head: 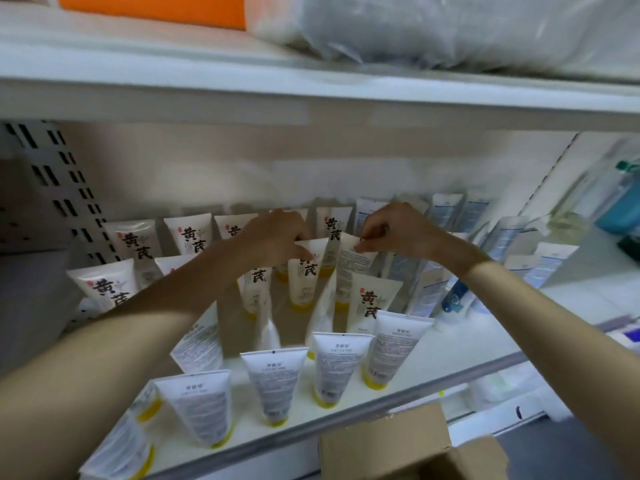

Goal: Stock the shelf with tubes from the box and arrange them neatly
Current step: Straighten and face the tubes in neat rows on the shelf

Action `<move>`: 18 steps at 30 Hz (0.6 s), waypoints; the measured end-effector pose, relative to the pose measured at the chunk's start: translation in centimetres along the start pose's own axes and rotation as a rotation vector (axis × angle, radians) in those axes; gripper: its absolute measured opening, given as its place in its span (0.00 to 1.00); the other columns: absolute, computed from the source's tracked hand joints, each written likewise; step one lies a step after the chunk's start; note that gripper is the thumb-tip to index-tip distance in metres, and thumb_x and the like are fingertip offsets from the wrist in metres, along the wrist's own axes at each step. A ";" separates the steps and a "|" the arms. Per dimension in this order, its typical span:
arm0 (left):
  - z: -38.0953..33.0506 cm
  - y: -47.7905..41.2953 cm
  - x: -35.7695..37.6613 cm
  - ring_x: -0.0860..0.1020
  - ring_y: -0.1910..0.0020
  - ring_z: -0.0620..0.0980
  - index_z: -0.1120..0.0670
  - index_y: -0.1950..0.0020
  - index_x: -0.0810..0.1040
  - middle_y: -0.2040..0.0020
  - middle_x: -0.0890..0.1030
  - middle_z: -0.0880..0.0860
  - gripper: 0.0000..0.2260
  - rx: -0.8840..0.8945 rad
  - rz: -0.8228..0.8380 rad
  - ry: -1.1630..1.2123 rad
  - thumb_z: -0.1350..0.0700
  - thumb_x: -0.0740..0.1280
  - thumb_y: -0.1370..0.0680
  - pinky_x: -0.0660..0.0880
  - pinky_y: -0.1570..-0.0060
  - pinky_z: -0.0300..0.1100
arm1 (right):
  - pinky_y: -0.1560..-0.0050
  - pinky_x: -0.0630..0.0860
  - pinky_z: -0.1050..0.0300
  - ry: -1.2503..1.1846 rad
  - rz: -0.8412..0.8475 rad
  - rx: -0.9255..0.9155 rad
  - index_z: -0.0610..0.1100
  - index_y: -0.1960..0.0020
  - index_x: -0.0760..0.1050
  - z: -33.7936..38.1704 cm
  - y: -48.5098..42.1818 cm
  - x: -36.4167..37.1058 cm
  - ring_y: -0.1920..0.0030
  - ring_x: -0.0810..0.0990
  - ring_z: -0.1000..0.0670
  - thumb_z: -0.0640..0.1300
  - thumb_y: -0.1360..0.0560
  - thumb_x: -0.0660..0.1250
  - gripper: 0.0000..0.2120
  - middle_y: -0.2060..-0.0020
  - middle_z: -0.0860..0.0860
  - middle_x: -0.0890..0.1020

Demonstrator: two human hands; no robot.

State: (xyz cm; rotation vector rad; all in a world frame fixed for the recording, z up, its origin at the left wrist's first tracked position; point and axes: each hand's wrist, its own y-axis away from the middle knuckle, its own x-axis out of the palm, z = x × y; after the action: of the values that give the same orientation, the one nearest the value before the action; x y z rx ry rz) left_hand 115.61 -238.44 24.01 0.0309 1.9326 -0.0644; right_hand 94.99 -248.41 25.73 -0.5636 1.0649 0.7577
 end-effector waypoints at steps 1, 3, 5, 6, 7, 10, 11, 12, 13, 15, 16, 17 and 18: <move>0.1 0.0 0.0 0.76 0.63 0.49 0.54 0.54 0.83 0.64 0.78 0.47 0.08 -0.003 0.001 -0.002 0.51 0.71 0.27 0.67 0.63 0.40 | 0.63 0.70 0.65 0.012 -0.001 -0.002 0.47 0.57 0.80 0.1 0.0 0.1 0.66 0.75 0.59 0.47 0.30 0.74 0.05 0.66 0.55 0.79; 0.3 0.0 0.1 0.76 0.64 0.48 0.54 0.54 0.83 0.65 0.78 0.47 0.08 -0.004 0.007 0.002 0.50 0.71 0.27 0.67 0.63 0.40 | 0.59 0.72 0.61 0.023 -0.013 0.009 0.48 0.49 0.80 0.0 -0.1 0.3 0.62 0.77 0.54 0.47 0.29 0.73 0.10 0.60 0.50 0.81; 0.5 -0.1 0.0 0.76 0.64 0.48 0.55 0.53 0.83 0.64 0.79 0.48 0.09 -0.004 0.012 0.018 0.50 0.71 0.27 0.67 0.63 0.40 | 0.57 0.75 0.57 -0.002 -0.020 0.009 0.50 0.41 0.77 0.0 -0.1 0.6 0.60 0.79 0.53 0.46 0.29 0.72 0.17 0.58 0.48 0.82; 0.6 0.0 0.0 0.76 0.66 0.46 0.55 0.53 0.83 0.65 0.79 0.48 0.09 -0.006 0.015 0.030 0.51 0.71 0.27 0.67 0.63 0.40 | 0.59 0.75 0.57 -0.030 -0.019 -0.003 0.50 0.39 0.76 0.1 -0.1 0.7 0.63 0.79 0.57 0.45 0.29 0.72 0.18 0.61 0.50 0.82; 0.7 0.0 0.0 0.74 0.67 0.45 0.56 0.54 0.83 0.66 0.78 0.47 0.09 -0.006 0.017 0.043 0.51 0.71 0.27 0.67 0.63 0.40 | 0.63 0.73 0.59 -0.057 -0.018 -0.013 0.51 0.38 0.76 0.1 0.0 0.8 0.68 0.76 0.60 0.44 0.29 0.72 0.19 0.67 0.52 0.79; 0.9 0.0 0.1 0.74 0.67 0.44 0.55 0.54 0.83 0.65 0.79 0.47 0.09 -0.004 0.018 0.062 0.51 0.72 0.27 0.68 0.64 0.40 | 0.68 0.67 0.66 -0.100 -0.025 -0.014 0.51 0.37 0.75 0.1 0.0 0.9 0.75 0.70 0.60 0.42 0.28 0.72 0.21 0.74 0.56 0.72; 1.0 0.1 0.2 0.75 0.67 0.45 0.55 0.53 0.83 0.64 0.80 0.49 0.09 -0.004 0.013 0.074 0.51 0.72 0.28 0.69 0.64 0.41 | 0.68 0.66 0.66 -0.101 -0.026 -0.022 0.52 0.36 0.75 0.1 0.0 0.9 0.76 0.70 0.59 0.42 0.28 0.72 0.22 0.75 0.56 0.71; 1.1 0.1 0.2 0.76 0.66 0.46 0.55 0.53 0.83 0.62 0.82 0.50 0.09 -0.005 0.009 0.088 0.51 0.72 0.28 0.71 0.64 0.41 | 0.69 0.67 0.67 -0.096 -0.026 -0.033 0.53 0.36 0.74 0.1 0.0 0.9 0.76 0.69 0.59 0.42 0.28 0.72 0.22 0.76 0.57 0.71; 1.1 0.2 0.3 0.77 0.65 0.47 0.56 0.53 0.83 0.60 0.82 0.52 0.10 -0.004 0.007 0.097 0.51 0.72 0.28 0.72 0.63 0.43 | 0.69 0.67 0.68 -0.087 -0.022 -0.039 0.53 0.35 0.74 0.2 -0.1 0.9 0.76 0.69 0.59 0.41 0.28 0.72 0.23 0.76 0.57 0.71; 1.2 0.2 0.4 0.78 0.65 0.48 0.57 0.52 0.83 0.59 0.83 0.53 0.10 -0.005 0.005 0.104 0.51 0.72 0.27 0.73 0.62 0.44 | 0.68 0.69 0.67 -0.079 -0.013 -0.040 0.54 0.35 0.73 0.2 -0.1 1.0 0.74 0.71 0.59 0.41 0.28 0.71 0.23 0.72 0.56 0.75; 1.2 0.2 0.4 0.78 0.65 0.48 0.57 0.52 0.83 0.59 0.83 0.52 0.10 -0.007 0.006 0.106 0.51 0.72 0.27 0.72 0.63 0.43 | 0.66 0.71 0.63 -0.082 -0.010 -0.043 0.55 0.36 0.73 0.3 -0.2 1.0 0.72 0.73 0.58 0.42 0.28 0.71 0.22 0.69 0.53 0.78; 1.2 0.1 0.4 0.77 0.66 0.47 0.57 0.52 0.83 0.60 0.83 0.52 0.10 -0.009 0.010 0.105 0.51 0.72 0.27 0.72 0.64 0.43 | 0.64 0.73 0.60 -0.088 -0.009 -0.046 0.58 0.37 0.73 0.2 -0.3 1.1 0.69 0.75 0.53 0.42 0.28 0.71 0.22 0.67 0.49 0.80; 1.1 0.1 0.4 0.76 0.66 0.46 0.56 0.52 0.83 0.61 0.82 0.51 0.10 -0.013 0.016 0.102 0.51 0.72 0.27 0.71 0.64 0.42 | 0.63 0.73 0.58 -0.092 -0.010 -0.049 0.60 0.38 0.72 0.2 -0.3 1.1 0.67 0.76 0.50 0.43 0.28 0.71 0.22 0.65 0.46 0.81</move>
State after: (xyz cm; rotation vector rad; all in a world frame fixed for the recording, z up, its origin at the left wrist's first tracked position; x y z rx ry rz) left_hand 116.53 -238.36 23.28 0.0414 2.0340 -0.0398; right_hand 95.65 -248.11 24.86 -0.5708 0.9603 0.7953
